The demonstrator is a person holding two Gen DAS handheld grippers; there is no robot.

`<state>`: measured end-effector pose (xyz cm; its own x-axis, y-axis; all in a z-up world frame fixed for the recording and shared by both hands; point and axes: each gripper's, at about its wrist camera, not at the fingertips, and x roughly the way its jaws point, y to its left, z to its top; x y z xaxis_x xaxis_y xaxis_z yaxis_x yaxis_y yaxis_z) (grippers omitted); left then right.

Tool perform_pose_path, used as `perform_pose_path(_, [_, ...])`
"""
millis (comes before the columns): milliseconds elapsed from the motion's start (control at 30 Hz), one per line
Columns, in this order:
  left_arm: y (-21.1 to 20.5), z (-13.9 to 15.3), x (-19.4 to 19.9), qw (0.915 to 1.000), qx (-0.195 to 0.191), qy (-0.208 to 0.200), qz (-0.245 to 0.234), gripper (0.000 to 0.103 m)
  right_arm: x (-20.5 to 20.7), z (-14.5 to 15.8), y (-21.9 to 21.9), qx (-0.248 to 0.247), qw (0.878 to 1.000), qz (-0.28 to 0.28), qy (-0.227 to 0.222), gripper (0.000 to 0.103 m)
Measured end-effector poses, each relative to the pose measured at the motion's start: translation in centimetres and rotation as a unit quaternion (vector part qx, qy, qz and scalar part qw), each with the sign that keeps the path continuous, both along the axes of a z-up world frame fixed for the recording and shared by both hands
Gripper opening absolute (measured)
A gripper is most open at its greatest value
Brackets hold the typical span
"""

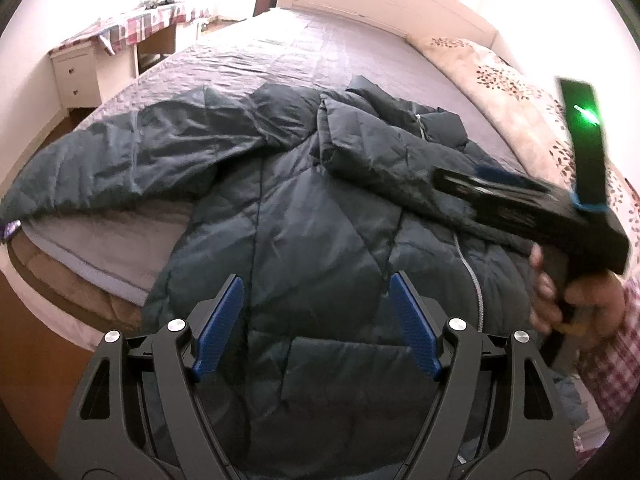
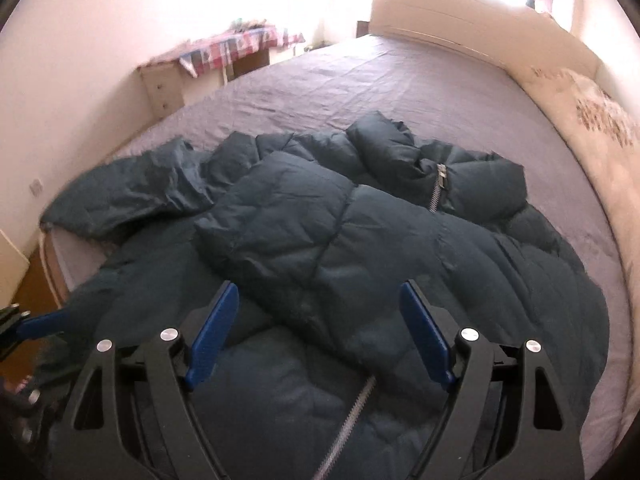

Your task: Fold large clothes

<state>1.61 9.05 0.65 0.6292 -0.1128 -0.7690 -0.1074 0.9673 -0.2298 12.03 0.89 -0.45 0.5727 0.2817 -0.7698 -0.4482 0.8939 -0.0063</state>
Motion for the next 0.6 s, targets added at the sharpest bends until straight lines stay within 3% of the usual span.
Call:
perform_pose_path(133, [0.0,0.9,1.5,0.9999,0.010,-0.005,0.000,0.075,-1.9,0.5,-4.1,0.036,0.999,-0.036,0.006,0.078])
perform_pose_path(300, [-0.7,2.0,4.9,0.9984,0.051,-0.024,-0.003,0.075,-4.2,0.0,-11.4,0.079,0.990,-0.109,0.035,0.056])
perform_pose_path(400, [-1.2,1.9,7.7,0.9971,0.073,-0.020,-0.004,0.075,-5.2,-0.4,-15.4,0.100,0.983,-0.149,0.049,0.049])
perform_pose_path(500, [-1.6,1.2,10.4,0.9967,0.081,-0.010,0.000,0.074,-6.3,-1.1,-20.4,0.134,0.968,-0.205,0.059,0.041])
perform_pose_path(600, [-1.5,0.1,12.7,0.9967,0.077,0.017,0.018,0.062,-6.7,-2.0,-24.3,0.177,0.949,-0.252,0.069,0.032])
